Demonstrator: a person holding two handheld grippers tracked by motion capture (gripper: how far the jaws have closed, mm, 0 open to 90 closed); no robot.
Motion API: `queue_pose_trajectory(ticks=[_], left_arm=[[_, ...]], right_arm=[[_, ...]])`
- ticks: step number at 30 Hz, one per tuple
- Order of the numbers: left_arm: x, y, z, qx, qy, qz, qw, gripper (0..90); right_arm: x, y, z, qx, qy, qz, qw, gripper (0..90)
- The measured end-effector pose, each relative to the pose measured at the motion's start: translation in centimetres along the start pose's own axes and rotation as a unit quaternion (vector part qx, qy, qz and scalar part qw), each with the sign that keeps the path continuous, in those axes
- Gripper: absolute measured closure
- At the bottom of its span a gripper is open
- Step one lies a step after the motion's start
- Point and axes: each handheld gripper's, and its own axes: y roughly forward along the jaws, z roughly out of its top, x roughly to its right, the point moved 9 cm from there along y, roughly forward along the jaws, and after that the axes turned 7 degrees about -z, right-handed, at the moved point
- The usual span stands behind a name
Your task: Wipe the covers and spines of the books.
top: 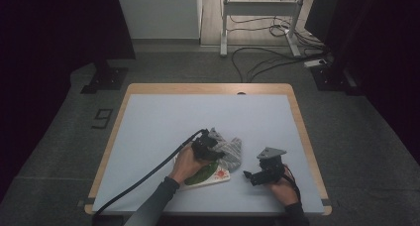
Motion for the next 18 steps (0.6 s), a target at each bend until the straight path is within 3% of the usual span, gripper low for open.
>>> queue_pose_trajectory(ticks=[10, 18], left_arm=[[2.2, 0.2, -0.3, -0.002, 0.017, -0.018, 0.9997, 64.2], [2.9, 0.1, -0.7, 0.003, 0.024, -0.026, 0.9994, 64.4]], right_arm=[[0.0, 0.0, 0.0, 0.001, -0.001, -0.001, 1.0, 0.3], [0.0, 0.0, 0.0, 0.001, -0.001, -0.001, 1.0, 0.4]])
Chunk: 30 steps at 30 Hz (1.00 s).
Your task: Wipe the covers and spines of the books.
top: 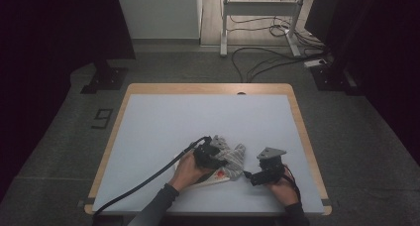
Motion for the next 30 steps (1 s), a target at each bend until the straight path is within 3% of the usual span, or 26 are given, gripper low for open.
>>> queue_pose_trajectory(ticks=[6, 18, 30], left_arm=[[0.2, -0.4, -0.7, 0.017, -0.006, -0.007, 0.9998, 65.6], [0.2, -1.8, -2.4, 0.016, -0.009, -0.002, 0.9998, 65.6], [-0.1, -3.6, -4.4, 0.027, -0.025, 0.001, 0.9993, 65.5]], right_arm=[[0.0, 0.0, 0.0, 0.0, 0.0, 0.0, 1.0, 0.5], [0.0, 0.0, 0.0, 0.001, 0.0, 0.0, 1.0, 0.7], [0.0, 0.0, 0.0, 0.002, 0.0, 0.0, 1.0, 0.8]])
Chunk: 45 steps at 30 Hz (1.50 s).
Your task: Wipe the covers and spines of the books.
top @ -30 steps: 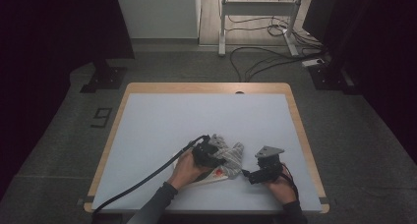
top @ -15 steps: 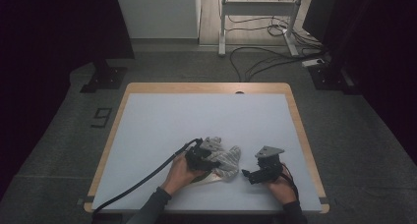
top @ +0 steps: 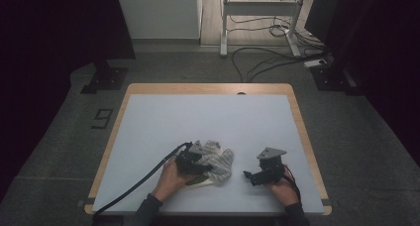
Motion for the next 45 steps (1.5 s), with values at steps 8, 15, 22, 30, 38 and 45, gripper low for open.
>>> queue_pose_trajectory(ticks=[8, 15, 22, 30, 38, 45], left_arm=[[-0.3, -1.3, -1.3, 0.005, -0.009, 0.007, 0.9999, 65.5], [-0.6, -2.6, -2.6, 0.007, -0.018, 0.013, 0.9997, 65.5], [-0.9, -4.0, -3.9, 0.01, -0.029, 0.021, 0.9993, 65.5], [-1.2, -5.4, -5.4, 0.012, -0.039, 0.031, 0.9987, 65.5], [-1.2, -6.6, -6.7, 0.019, -0.05, 0.041, 0.9977, 65.5], [-0.5, -7.0, -7.3, 0.012, -0.049, 0.048, 0.9976, 65.3]], right_arm=[[0.0, 0.0, 0.0, 0.001, -0.001, 0.001, 1.0, 1.0], [0.0, 0.0, 0.0, 0.001, -0.001, 0.001, 1.0, 1.1], [0.0, 0.0, 0.0, 0.001, -0.001, 0.001, 1.0, 1.2], [0.0, 0.0, 0.0, 0.001, -0.001, 0.001, 1.0, 1.1], [0.0, 0.0, 0.0, 0.001, -0.001, 0.001, 1.0, 1.1], [0.0, 0.0, 0.0, 0.001, -0.001, 0.001, 1.0, 1.1]])
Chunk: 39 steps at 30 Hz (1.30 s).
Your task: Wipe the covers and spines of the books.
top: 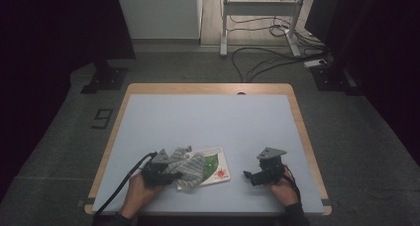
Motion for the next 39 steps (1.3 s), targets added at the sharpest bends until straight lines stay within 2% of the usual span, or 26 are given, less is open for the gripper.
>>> queue_pose_trajectory(ticks=[12, 21, 28, 34, 39], left_arm=[[1.9, -0.4, -0.9, -0.01, 0.01, -0.001, 0.9999, 64.8], [2.2, -0.2, -0.7, -0.012, 0.014, -0.003, 0.9998, 64.3], [2.9, 1.0, 0.3, -0.009, 0.02, -0.022, 0.9995, 64.1], [3.7, 2.6, 1.8, -0.018, 0.041, -0.031, 0.9985, 64.1], [4.1, 3.8, 2.9, -0.018, 0.045, -0.038, 0.9981, 64.1]], right_arm=[[0.0, 0.0, 0.0, 0.0, 0.0, 0.0, 1.0, 1.1], [0.0, 0.0, 0.0, 0.0, 0.0, -0.001, 1.0, 1.1], [0.0, 0.0, 0.0, -0.001, 0.001, -0.001, 1.0, 1.1], [0.0, 0.0, 0.0, -0.001, 0.001, -0.001, 1.0, 1.1], [0.0, 0.0, 0.0, -0.001, 0.001, -0.001, 1.0, 1.1]])
